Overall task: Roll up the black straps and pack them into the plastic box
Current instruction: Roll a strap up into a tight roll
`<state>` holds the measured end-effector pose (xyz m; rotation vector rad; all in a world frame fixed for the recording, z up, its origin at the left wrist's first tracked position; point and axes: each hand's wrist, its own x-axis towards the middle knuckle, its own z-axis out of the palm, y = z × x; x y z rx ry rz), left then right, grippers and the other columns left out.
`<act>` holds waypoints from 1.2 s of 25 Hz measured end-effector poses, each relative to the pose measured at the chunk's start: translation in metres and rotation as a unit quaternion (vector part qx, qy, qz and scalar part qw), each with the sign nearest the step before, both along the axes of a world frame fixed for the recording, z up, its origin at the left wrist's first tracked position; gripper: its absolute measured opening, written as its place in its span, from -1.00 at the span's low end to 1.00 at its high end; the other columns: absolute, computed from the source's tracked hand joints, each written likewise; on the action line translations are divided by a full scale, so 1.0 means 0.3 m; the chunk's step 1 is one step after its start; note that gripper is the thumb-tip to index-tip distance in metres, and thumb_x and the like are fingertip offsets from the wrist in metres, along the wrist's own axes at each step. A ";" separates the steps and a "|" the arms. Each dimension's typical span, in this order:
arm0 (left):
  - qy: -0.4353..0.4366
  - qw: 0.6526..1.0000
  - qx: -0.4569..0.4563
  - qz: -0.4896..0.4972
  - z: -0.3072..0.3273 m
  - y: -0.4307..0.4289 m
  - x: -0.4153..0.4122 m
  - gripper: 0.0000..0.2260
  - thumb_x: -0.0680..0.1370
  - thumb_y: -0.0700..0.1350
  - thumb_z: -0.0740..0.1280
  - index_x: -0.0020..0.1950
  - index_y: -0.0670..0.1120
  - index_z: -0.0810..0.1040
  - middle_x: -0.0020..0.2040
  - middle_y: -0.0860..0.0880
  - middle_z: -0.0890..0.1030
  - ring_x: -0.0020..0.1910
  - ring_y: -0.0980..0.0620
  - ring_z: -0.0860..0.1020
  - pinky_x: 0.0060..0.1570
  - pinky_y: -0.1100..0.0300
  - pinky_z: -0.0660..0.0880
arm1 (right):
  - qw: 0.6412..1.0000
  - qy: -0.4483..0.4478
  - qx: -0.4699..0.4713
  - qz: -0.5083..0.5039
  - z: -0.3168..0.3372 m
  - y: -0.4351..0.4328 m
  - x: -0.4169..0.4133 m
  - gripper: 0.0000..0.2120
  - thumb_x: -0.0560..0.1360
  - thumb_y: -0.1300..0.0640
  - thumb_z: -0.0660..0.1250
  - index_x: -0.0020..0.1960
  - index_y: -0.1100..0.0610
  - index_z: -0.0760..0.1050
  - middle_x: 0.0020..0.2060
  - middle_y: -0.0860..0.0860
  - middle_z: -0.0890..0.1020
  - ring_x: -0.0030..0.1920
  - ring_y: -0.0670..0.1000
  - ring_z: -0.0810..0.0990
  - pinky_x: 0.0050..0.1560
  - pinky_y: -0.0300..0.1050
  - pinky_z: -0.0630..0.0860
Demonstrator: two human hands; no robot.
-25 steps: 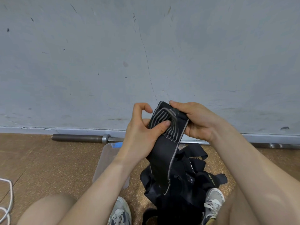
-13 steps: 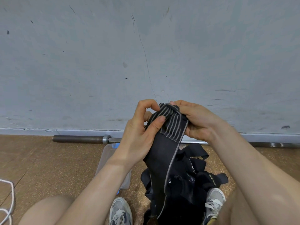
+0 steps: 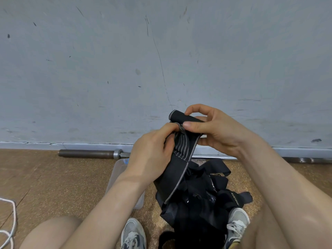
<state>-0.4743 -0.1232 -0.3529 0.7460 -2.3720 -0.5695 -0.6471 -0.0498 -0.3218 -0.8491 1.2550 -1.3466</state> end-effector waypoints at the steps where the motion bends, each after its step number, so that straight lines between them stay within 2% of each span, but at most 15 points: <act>1: -0.047 0.998 -0.048 0.021 0.007 0.010 -0.001 -0.81 0.64 -0.11 0.19 0.19 0.09 0.49 -0.22 0.04 0.60 -0.23 -0.06 0.55 -0.23 -0.03 0.48 | 1.000 0.030 -0.002 -0.002 -0.007 -0.001 0.013 -0.68 0.32 0.26 0.53 -0.02 0.03 0.51 -0.13 0.05 0.65 -0.14 0.04 0.60 -0.01 0.00 0.54; 3: -0.099 0.989 -0.092 0.059 0.011 0.022 -0.008 -0.83 0.64 -0.08 0.14 0.17 0.05 0.47 -0.26 0.01 0.56 -0.25 -0.11 0.52 -0.28 -0.01 0.42 | 0.994 0.097 -0.024 -0.038 -0.026 -0.009 0.043 -0.66 0.37 0.39 0.50 -0.07 0.02 0.51 -0.11 0.04 0.64 -0.16 0.02 0.60 -0.04 0.03 0.58; 5: -0.072 0.994 -0.051 0.059 0.002 0.033 -0.013 -0.86 0.66 -0.08 0.12 0.10 0.01 0.46 -0.28 0.00 0.55 -0.27 -0.12 0.52 -0.28 -0.02 0.40 | 0.976 0.195 -0.049 -0.081 -0.045 -0.016 0.063 -0.65 0.39 0.42 0.46 -0.12 -0.02 0.52 -0.13 -0.04 0.62 -0.25 -0.07 0.58 -0.17 -0.12 0.59; 8: 0.063 0.989 0.131 0.036 -0.026 0.043 -0.031 -0.95 0.66 -0.06 0.17 0.05 0.04 0.41 -0.37 -0.01 0.51 -0.39 -0.02 0.47 -0.33 -0.03 0.39 | 0.948 0.291 -0.067 -0.106 -0.041 -0.020 0.054 -0.65 0.37 0.41 0.43 -0.14 -0.05 0.55 -0.15 -0.10 0.60 -0.29 -0.11 0.53 -0.27 -0.23 0.50; 9: 0.117 0.971 0.204 0.042 -0.025 0.046 -0.036 -0.98 0.65 -0.04 0.20 0.05 0.07 0.36 -0.40 -0.01 0.48 -0.43 0.00 0.43 -0.36 -0.01 0.37 | 0.949 0.287 -0.073 -0.107 -0.031 -0.018 0.046 -0.64 0.36 0.43 0.42 -0.15 -0.05 0.56 -0.16 -0.10 0.61 -0.31 -0.12 0.52 -0.28 -0.24 0.49; 10: 0.159 0.949 0.267 0.045 -0.018 0.044 -0.037 -0.91 0.63 0.00 0.24 0.06 0.11 0.33 -0.41 0.01 0.46 -0.42 0.03 0.43 -0.36 0.03 0.38 | 0.953 0.274 -0.075 -0.102 -0.019 -0.013 0.039 -0.63 0.35 0.45 0.42 -0.17 -0.04 0.57 -0.18 -0.11 0.61 -0.32 -0.12 0.52 -0.28 -0.25 0.49; 13: 0.190 0.909 0.371 -0.015 0.004 0.015 -0.027 -0.75 0.52 0.16 0.33 0.18 0.18 0.46 -0.17 -0.03 0.62 -0.14 0.00 0.61 -0.11 0.08 0.56 | 0.955 0.284 -0.080 -0.035 0.010 0.007 0.028 -0.63 0.34 0.49 0.44 -0.17 0.01 0.58 -0.27 -0.10 0.63 -0.30 -0.11 0.55 -0.24 -0.24 0.51; 15: 0.205 0.892 0.399 -0.053 0.018 -0.001 -0.014 -0.77 0.46 0.10 0.41 0.09 0.13 0.64 0.00 -0.15 0.67 0.01 -0.12 0.64 -0.05 0.01 0.61 | 0.953 0.295 -0.076 0.005 0.014 0.014 0.035 -0.65 0.35 0.50 0.43 -0.10 0.06 0.56 -0.26 0.03 0.65 -0.26 -0.06 0.58 -0.20 -0.14 0.52; 18: 0.238 0.883 0.403 -0.029 0.027 -0.005 -0.007 -0.81 0.38 -0.04 0.45 -0.02 0.04 0.71 0.05 -0.31 0.63 0.01 -0.20 0.65 -0.03 -0.03 0.64 | 0.972 0.230 -0.045 -0.003 0.005 0.009 0.038 -0.56 0.38 0.48 0.41 0.02 0.01 0.42 -0.20 0.21 0.63 -0.26 0.05 0.58 -0.19 0.01 0.52; 20: 0.264 0.876 0.404 -0.013 0.035 0.001 -0.009 -0.84 0.41 -0.16 0.46 -0.03 -0.01 0.70 0.05 -0.33 0.61 -0.10 -0.05 0.68 -0.16 0.12 0.63 | 0.985 0.168 -0.019 -0.042 -0.010 -0.002 0.035 -0.58 0.38 0.48 0.43 -0.01 0.04 0.40 -0.27 0.14 0.60 -0.27 0.05 0.59 -0.20 -0.02 0.55; 22: 0.272 0.880 0.389 -0.003 0.039 0.004 -0.014 -0.82 0.45 -0.29 0.44 -0.03 -0.04 0.68 -0.01 -0.27 0.62 -0.18 0.07 0.66 -0.21 0.22 0.60 | 0.991 0.119 -0.003 -0.067 -0.021 -0.015 0.039 -0.66 0.38 0.49 0.44 -0.07 0.11 0.47 -0.30 0.09 0.60 -0.26 0.05 0.62 -0.21 -0.08 0.58; 24: 0.279 0.888 0.366 -0.001 0.041 0.011 -0.021 -0.78 0.45 -0.36 0.43 -0.04 -0.06 0.68 -0.12 -0.09 0.63 -0.21 0.13 0.65 -0.21 0.24 0.60 | 0.993 0.097 0.004 -0.061 -0.040 -0.027 0.045 -0.73 0.40 0.50 0.40 -0.06 0.17 0.55 -0.25 0.09 0.63 -0.18 0.06 0.65 -0.13 -0.09 0.59; 26: 0.286 0.891 0.352 0.005 0.039 0.012 -0.021 -0.76 0.44 -0.38 0.44 -0.06 -0.05 0.67 -0.21 0.05 0.64 -0.23 0.04 0.64 -0.20 0.17 0.64 | 0.997 0.064 0.017 -0.035 -0.045 -0.029 0.047 -0.75 0.45 0.50 0.33 0.05 0.24 0.56 -0.14 0.13 0.66 -0.08 0.09 0.66 -0.03 -0.07 0.59; 28: 0.287 0.899 0.330 0.017 0.029 0.003 -0.018 -0.75 0.43 -0.37 0.46 -0.07 -0.02 0.68 -0.13 -0.02 0.65 -0.20 -0.20 0.60 -0.10 0.03 0.64 | 0.999 0.014 0.031 0.008 -0.034 -0.017 0.030 -0.75 0.50 0.44 0.29 0.13 0.23 0.53 -0.06 0.15 0.64 -0.02 0.10 0.63 0.00 -0.05 0.58; 30: 0.283 0.917 0.280 0.014 0.021 0.001 -0.018 -0.72 0.41 -0.38 0.47 -0.08 0.01 0.69 -0.02 -0.12 0.61 -0.10 -0.24 0.60 -0.04 0.03 0.61 | 0.996 -0.046 0.032 0.066 -0.019 -0.004 0.015 -0.79 0.53 0.23 0.35 0.16 0.19 0.53 -0.02 0.13 0.62 0.00 0.09 0.61 0.00 0.00 0.59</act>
